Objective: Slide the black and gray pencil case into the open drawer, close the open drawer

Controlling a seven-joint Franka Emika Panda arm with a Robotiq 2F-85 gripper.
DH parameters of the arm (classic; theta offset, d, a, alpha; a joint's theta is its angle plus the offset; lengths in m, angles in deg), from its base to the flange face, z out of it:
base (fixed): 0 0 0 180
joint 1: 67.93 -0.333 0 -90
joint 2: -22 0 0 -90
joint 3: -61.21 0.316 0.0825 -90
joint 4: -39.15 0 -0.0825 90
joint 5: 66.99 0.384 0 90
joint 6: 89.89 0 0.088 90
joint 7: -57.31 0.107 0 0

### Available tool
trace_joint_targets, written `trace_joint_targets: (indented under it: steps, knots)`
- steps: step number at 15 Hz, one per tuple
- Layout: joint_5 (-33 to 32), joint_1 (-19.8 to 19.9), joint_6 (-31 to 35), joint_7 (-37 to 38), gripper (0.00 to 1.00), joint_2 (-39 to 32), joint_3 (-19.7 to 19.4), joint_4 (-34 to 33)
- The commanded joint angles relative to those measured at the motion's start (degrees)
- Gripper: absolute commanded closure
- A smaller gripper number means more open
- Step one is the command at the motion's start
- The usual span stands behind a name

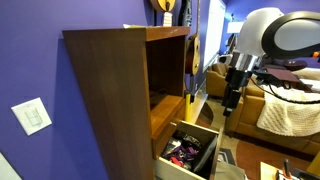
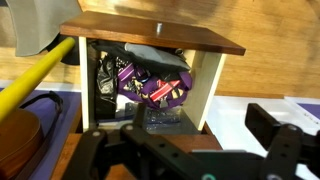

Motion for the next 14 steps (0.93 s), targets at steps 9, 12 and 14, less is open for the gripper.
trace_joint_targets:
  steps: [9, 12, 14]
  knots:
    - [-6.5, 2.5, 11.5, -1.5, 0.0, -1.6, -0.5, 17.1]
    - [-7.1, 3.5, 15.7, -0.2, 0.0, -3.2, -0.3, 19.8]
    - [-6.8, 4.0, 17.4, 0.6, 0.0, -4.5, -0.5, 20.7]
